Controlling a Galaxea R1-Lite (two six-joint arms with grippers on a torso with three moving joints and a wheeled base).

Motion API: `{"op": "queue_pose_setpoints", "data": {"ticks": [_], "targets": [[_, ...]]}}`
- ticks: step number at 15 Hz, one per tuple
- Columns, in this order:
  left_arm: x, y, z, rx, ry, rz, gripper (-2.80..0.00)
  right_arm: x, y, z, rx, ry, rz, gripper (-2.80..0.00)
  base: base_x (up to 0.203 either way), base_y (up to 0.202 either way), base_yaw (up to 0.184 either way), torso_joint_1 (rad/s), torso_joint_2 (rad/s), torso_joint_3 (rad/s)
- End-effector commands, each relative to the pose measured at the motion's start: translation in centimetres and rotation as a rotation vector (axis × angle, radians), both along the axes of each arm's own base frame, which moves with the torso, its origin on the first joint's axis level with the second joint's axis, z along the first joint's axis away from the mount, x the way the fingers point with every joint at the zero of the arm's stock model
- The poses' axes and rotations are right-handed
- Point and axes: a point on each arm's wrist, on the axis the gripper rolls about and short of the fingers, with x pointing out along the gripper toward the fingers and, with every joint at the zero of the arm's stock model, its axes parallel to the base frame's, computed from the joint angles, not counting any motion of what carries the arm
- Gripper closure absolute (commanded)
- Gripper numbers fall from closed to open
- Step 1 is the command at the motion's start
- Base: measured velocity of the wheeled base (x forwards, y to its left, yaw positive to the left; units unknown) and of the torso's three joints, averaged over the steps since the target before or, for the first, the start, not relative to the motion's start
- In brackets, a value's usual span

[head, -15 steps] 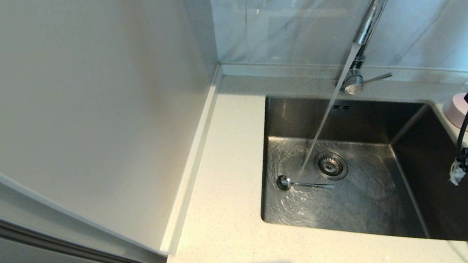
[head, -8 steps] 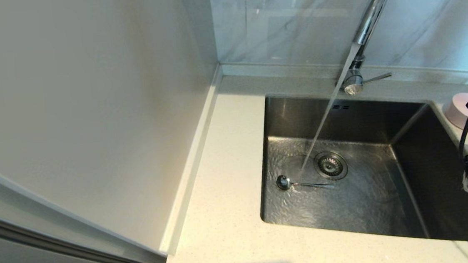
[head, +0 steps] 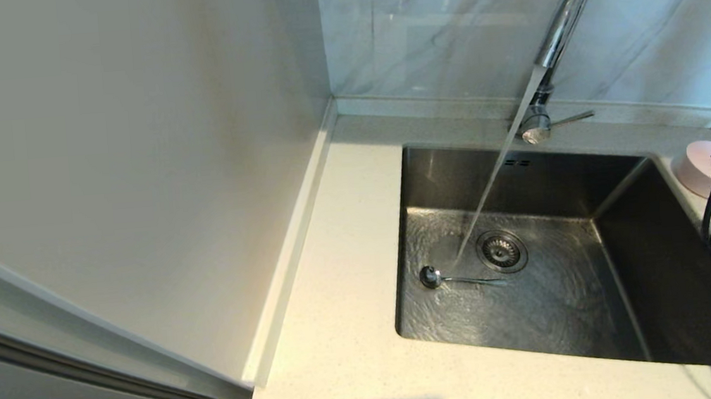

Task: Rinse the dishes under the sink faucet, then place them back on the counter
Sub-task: Pick up the plate

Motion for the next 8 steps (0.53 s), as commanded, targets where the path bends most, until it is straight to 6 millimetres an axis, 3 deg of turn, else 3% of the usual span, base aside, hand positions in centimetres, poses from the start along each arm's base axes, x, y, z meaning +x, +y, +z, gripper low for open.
{"op": "queue_pose_setpoints", "data": {"ticks": [1,4,8], "targets": [[0.0,0.0,0.0,0.000,0.000,0.000,0.00,-1.5,1.7,1.6,-0.010,-0.043,0.040,0.00,0.000,0.000,0.000,0.000,0.00,0.000],[0.0,0.0,0.0,0.000,0.000,0.001,0.00,-4.1,4.6,2.0,-0.008,-0.034,0.129,0.00,0.000,0.000,0.000,0.000,0.00,0.000],[0.0,0.0,0.0,0.000,0.000,0.001,0.00,-7.5,8.6,3.1,0.027,-0.062,0.401,0.00,0.000,0.000,0.000,0.000,0.00,0.000]]}}
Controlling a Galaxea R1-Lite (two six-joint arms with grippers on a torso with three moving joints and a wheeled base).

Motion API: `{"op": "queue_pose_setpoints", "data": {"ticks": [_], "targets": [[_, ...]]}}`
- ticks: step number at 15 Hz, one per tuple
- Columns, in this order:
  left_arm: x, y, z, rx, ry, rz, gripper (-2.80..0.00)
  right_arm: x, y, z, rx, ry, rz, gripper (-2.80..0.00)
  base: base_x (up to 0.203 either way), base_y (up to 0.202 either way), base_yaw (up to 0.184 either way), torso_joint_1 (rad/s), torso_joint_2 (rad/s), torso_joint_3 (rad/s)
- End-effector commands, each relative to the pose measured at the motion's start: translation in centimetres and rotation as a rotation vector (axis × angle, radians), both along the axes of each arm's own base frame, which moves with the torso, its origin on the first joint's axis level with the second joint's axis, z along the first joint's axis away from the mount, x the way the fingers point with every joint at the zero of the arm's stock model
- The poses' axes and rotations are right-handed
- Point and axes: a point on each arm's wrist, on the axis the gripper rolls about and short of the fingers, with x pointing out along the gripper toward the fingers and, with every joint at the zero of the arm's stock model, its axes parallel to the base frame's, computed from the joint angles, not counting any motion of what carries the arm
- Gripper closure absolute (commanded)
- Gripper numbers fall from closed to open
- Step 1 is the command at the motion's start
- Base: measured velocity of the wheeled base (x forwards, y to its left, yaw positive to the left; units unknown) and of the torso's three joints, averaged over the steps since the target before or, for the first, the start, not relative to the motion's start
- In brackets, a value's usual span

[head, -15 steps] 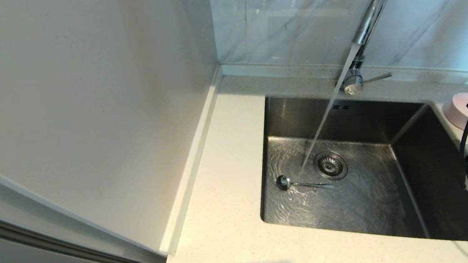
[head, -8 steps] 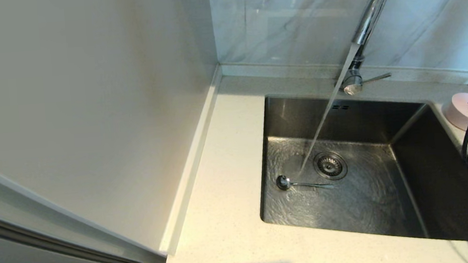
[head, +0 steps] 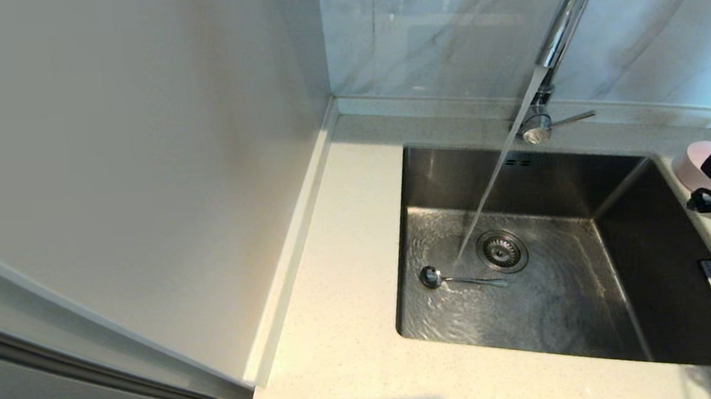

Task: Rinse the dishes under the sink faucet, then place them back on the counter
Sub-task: Pick up the plate, then rinse the plate

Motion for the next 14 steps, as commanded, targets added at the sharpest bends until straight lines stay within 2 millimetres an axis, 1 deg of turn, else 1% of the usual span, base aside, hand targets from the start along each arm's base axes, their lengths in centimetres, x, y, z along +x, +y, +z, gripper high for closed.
{"op": "queue_pose_setpoints", "data": {"ticks": [1,3,7,8,10,12,14], "targets": [[0.0,0.0,0.0,0.000,0.000,0.000,0.00,-2.4,2.0,2.0,0.099,-0.091,0.149,0.00,0.000,0.000,0.000,0.000,0.00,0.000],[0.0,0.0,0.0,0.000,0.000,-0.001,0.00,-2.8,2.7,2.9,0.230,-0.174,0.311,0.00,0.000,0.000,0.000,0.000,0.00,0.000],[0.0,0.0,0.0,0.000,0.000,0.001,0.00,-2.7,3.8,5.3,0.563,-0.440,0.685,0.00,0.000,0.000,0.000,0.000,0.00,0.000],[0.0,0.0,0.0,0.000,0.000,0.001,0.00,-2.5,4.1,6.0,0.600,-0.516,0.770,0.00,0.000,0.000,0.000,0.000,0.00,0.000],[0.0,0.0,0.0,0.000,0.000,0.000,0.00,-2.4,5.1,7.0,0.645,-0.594,0.896,0.00,0.000,0.000,0.000,0.000,0.00,0.000],[0.0,0.0,0.0,0.000,0.000,0.000,0.00,-2.4,6.2,8.0,0.653,-0.625,0.962,0.00,0.000,0.000,0.000,0.000,0.00,0.000],[0.0,0.0,0.0,0.000,0.000,0.001,0.00,-2.6,7.1,8.6,0.665,-0.635,1.006,0.00,0.000,0.000,0.000,0.000,0.00,0.000]]}}
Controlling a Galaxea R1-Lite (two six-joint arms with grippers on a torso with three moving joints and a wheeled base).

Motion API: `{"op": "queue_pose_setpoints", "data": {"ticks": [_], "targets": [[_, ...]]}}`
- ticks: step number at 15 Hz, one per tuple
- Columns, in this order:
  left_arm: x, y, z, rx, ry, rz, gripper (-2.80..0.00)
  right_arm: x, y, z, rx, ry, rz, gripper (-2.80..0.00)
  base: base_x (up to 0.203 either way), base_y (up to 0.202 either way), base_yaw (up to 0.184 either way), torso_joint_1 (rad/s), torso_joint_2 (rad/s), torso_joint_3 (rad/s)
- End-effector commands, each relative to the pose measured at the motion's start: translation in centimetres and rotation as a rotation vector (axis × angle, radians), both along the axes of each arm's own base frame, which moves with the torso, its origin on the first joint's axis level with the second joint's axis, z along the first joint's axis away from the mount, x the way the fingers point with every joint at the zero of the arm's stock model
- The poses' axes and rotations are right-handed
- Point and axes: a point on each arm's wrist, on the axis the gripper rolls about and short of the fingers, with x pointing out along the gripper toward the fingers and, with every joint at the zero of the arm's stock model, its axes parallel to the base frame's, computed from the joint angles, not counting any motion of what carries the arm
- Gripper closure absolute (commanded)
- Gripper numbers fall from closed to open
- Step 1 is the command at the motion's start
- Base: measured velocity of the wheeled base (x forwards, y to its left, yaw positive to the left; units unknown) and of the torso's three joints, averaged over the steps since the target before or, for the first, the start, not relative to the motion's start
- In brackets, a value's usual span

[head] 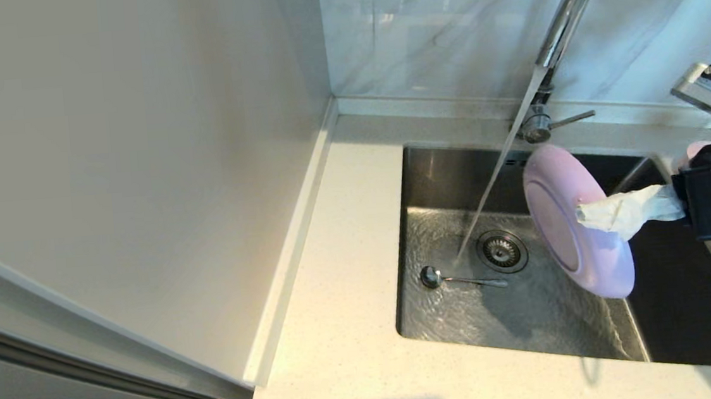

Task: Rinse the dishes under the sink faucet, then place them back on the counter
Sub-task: Rinse the plate

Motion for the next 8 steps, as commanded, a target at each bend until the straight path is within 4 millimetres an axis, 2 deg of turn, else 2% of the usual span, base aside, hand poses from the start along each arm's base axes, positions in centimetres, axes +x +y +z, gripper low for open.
{"op": "queue_pose_setpoints", "data": {"ticks": [1,4,8], "targets": [[0.0,0.0,0.0,0.000,0.000,0.001,0.00,-0.3,1.0,0.5,0.012,-0.012,0.049,0.00,0.000,0.000,0.000,0.000,0.00,0.000],[0.0,0.0,0.0,0.000,0.000,0.001,0.00,0.0,1.9,0.8,0.042,-0.012,0.064,0.00,0.000,0.000,0.000,0.000,0.00,0.000],[0.0,0.0,0.0,0.000,0.000,0.001,0.00,2.0,2.6,1.1,0.062,0.003,0.017,0.00,0.000,0.000,0.000,0.000,0.00,0.000]]}}
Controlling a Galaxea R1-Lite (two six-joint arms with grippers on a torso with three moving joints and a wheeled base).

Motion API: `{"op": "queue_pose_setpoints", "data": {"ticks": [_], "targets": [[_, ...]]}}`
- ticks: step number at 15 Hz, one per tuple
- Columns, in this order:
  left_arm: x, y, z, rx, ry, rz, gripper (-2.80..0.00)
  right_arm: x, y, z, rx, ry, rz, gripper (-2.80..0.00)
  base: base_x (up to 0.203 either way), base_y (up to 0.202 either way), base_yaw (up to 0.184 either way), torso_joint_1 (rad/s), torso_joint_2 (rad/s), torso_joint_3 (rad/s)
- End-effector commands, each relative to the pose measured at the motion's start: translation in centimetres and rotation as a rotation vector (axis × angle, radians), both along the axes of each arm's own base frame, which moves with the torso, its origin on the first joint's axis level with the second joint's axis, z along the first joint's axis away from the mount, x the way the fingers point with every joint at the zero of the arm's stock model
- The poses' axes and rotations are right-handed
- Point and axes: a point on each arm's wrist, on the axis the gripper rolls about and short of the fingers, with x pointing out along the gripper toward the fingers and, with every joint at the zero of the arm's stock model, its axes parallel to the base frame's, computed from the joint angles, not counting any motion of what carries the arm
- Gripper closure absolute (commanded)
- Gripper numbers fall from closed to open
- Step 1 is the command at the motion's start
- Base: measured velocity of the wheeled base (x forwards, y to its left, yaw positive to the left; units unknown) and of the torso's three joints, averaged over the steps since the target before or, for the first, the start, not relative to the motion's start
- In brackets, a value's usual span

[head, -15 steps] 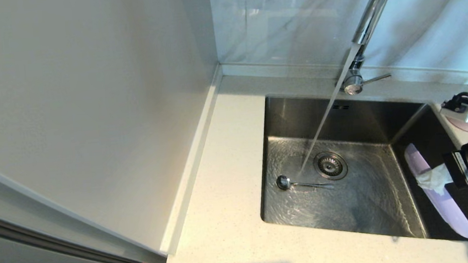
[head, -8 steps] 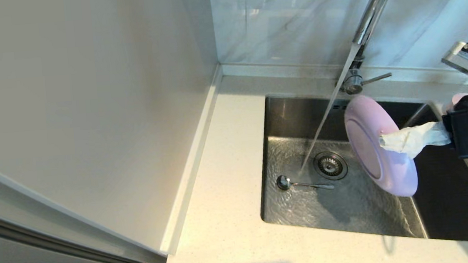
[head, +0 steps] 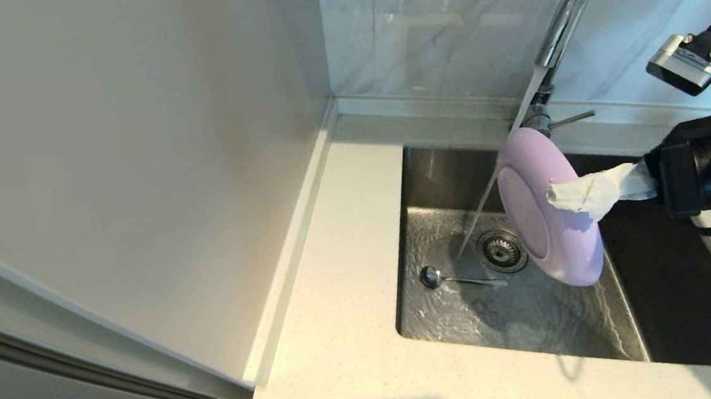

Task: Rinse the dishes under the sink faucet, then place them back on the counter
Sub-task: Rinse the plate

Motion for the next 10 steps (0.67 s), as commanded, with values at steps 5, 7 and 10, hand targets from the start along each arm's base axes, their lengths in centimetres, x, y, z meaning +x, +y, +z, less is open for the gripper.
{"op": "queue_pose_setpoints", "data": {"ticks": [5,7,10], "targets": [[0.0,0.0,0.0,0.000,0.000,0.000,0.00,3.7,0.7,-0.2,-0.025,0.017,-0.067,0.00,0.000,0.000,0.000,0.000,0.00,0.000],[0.0,0.0,0.0,0.000,0.000,0.000,0.00,4.7,0.9,-0.1,-0.020,0.036,-0.117,0.00,0.000,0.000,0.000,0.000,0.00,0.000],[0.0,0.0,0.0,0.000,0.000,0.000,0.00,6.0,0.9,-0.1,-0.023,0.037,-0.147,0.00,0.000,0.000,0.000,0.000,0.00,0.000]]}}
